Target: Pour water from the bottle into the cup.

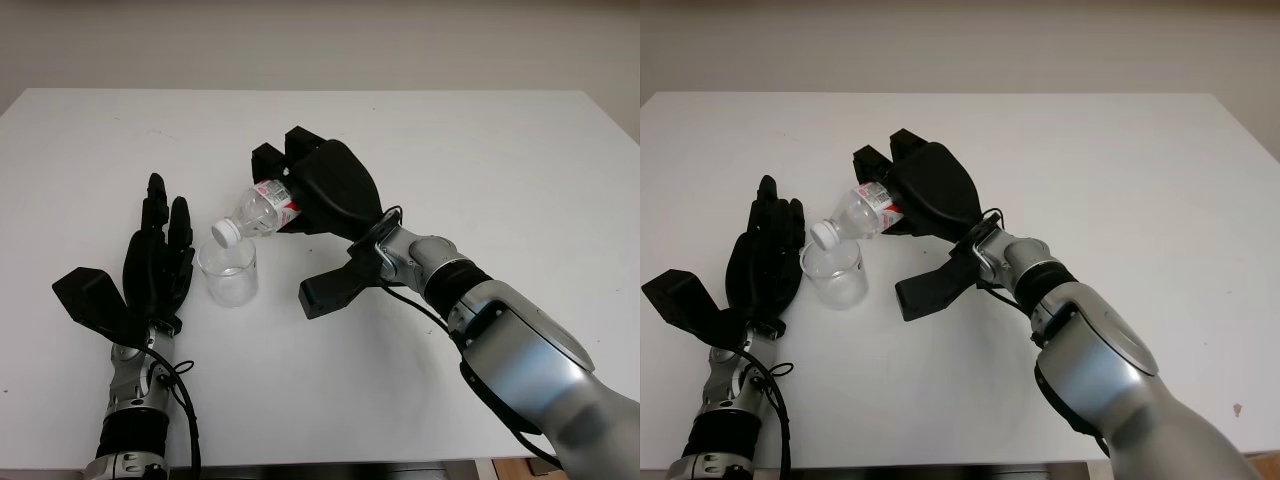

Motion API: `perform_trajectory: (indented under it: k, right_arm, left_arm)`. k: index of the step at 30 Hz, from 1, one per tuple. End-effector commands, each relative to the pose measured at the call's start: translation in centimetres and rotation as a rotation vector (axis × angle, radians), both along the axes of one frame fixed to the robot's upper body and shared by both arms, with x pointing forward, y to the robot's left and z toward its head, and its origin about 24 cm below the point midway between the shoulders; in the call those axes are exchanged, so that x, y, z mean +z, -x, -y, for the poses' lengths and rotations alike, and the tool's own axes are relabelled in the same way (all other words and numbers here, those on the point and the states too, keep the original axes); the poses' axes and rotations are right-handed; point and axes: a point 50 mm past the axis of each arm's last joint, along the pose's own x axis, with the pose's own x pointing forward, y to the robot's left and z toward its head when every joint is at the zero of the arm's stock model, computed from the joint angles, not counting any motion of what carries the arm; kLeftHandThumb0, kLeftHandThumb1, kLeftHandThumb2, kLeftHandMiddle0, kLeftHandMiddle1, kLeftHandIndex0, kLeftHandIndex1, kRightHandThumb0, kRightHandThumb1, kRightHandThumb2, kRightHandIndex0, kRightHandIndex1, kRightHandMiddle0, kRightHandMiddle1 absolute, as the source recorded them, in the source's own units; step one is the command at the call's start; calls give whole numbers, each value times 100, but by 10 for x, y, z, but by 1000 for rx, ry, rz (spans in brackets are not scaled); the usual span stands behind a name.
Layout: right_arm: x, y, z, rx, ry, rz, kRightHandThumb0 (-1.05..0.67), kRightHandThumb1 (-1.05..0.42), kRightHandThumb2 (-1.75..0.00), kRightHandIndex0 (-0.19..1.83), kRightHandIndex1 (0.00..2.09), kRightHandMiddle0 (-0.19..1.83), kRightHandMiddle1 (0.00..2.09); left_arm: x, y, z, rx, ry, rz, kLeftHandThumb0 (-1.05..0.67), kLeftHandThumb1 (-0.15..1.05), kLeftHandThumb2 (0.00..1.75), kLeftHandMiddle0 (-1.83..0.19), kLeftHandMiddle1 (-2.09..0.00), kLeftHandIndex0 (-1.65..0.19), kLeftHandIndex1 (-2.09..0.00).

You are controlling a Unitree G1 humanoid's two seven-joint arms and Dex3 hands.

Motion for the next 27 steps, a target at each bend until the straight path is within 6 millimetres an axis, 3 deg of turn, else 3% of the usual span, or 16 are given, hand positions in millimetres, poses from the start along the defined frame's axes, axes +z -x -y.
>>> perform_trajectory:
  k: [1,3,5,10,15,24,27]
  right_arm:
    - [14,-1,-6,17,-18,67,-48,-105,-25,122,209,71,209]
    - [14,-1,-6,10,-17,106,-48,-105,-25,123,209,77,209]
    - [15,0,-7,3,-13,134,-49,-105,-19,119,209,62,209]
    - [16,-1,-8,-17,16,188,-51,-105,-19,118,209,68,209]
    - [16,-1,-8,-21,50,224,-52,-105,-15,114,209,59,209]
    - [18,0,-8,-6,124,329,-53,-105,-16,115,209,61,209]
    - [19,-1,-9,-4,153,340,-55,-105,-24,114,209,60,209]
  left_arm:
    - [-21,8,5,1,25,-83,-72,105,36,16,-6,19,-3]
    - [-22,8,5,-2,20,-84,-73,105,37,16,-6,19,-4]
    - [-21,8,5,-5,19,-82,-73,105,38,17,-5,19,-4]
    - [-20,7,5,-5,13,-81,-72,105,40,18,-5,19,-3]
    - [-21,7,6,-5,26,-83,-71,105,39,18,-5,19,-3]
    - [-22,7,6,-2,19,-81,-73,105,39,17,-6,19,-3]
    - [-22,7,6,-3,18,-81,-73,105,39,18,-5,19,-2]
